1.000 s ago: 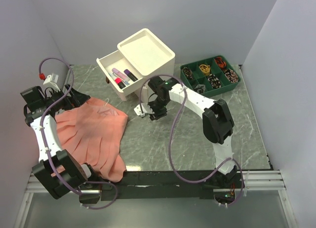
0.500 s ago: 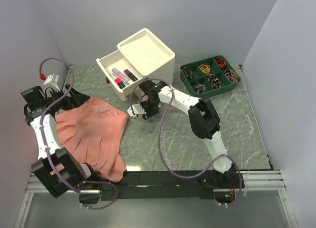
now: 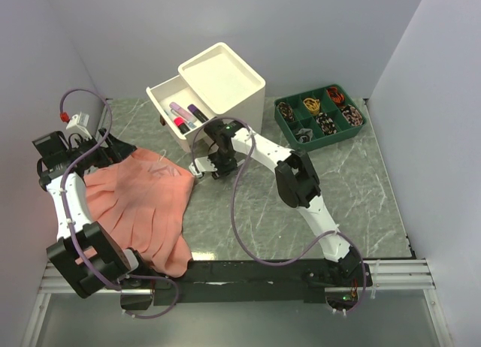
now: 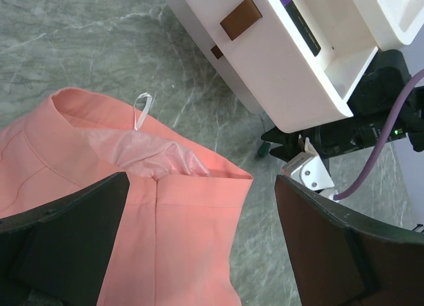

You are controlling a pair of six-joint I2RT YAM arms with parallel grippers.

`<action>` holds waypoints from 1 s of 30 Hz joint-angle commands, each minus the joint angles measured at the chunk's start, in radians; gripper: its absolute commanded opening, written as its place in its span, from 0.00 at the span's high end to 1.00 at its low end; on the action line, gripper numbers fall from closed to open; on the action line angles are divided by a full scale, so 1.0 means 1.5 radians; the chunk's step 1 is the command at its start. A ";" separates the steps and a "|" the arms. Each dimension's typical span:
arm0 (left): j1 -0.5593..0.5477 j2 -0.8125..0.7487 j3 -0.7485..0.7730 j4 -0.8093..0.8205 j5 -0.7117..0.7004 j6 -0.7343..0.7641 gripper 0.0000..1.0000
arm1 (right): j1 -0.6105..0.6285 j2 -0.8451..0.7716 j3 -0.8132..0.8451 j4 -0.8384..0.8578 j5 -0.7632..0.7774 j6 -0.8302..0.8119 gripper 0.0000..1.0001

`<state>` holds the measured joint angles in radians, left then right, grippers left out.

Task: Sort the stationery into containers
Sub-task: Pick up the pen from the center of the board.

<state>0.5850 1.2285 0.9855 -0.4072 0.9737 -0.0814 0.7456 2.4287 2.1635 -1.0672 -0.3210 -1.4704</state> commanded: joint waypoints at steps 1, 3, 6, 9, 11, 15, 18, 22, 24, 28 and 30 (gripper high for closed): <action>0.006 0.005 0.003 0.024 -0.001 0.002 0.00 | -0.004 0.029 0.049 -0.081 0.007 -0.026 0.54; 0.007 0.006 0.005 0.025 -0.001 0.000 0.01 | -0.004 0.029 0.036 -0.084 0.016 -0.033 0.57; 0.010 0.006 0.004 0.026 0.000 -0.001 0.01 | -0.002 0.023 0.004 -0.081 0.024 -0.046 0.61; 0.010 0.008 0.004 0.027 -0.001 -0.003 0.01 | -0.001 0.019 -0.019 -0.082 0.033 -0.051 0.69; 0.011 0.008 0.006 0.028 -0.001 -0.005 0.00 | -0.001 0.022 -0.013 -0.091 0.031 -0.043 0.85; 0.010 0.006 0.009 0.031 0.004 -0.007 0.01 | 0.003 -0.016 -0.014 -0.086 -0.001 -0.014 0.99; 0.011 0.002 0.010 0.033 0.014 -0.008 0.00 | 0.005 -0.116 -0.060 -0.055 -0.024 0.010 1.00; 0.011 -0.004 0.009 0.043 0.027 -0.010 0.01 | 0.007 -0.264 -0.122 -0.030 -0.093 0.050 1.00; 0.010 -0.006 0.008 0.054 0.029 -0.016 0.00 | 0.007 -0.331 -0.127 -0.012 -0.115 0.101 1.00; 0.009 -0.016 -0.005 0.085 0.033 -0.038 0.01 | 0.008 -0.407 -0.138 0.101 -0.162 0.284 1.00; 0.009 -0.018 -0.009 0.097 0.040 -0.055 0.00 | 0.005 -0.429 -0.149 0.239 -0.160 0.459 1.00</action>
<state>0.5961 1.2377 0.9848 -0.3393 0.9878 -0.1192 0.7506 1.8763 1.9549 -1.0061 -0.4850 -1.2175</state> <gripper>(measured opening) 0.995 0.052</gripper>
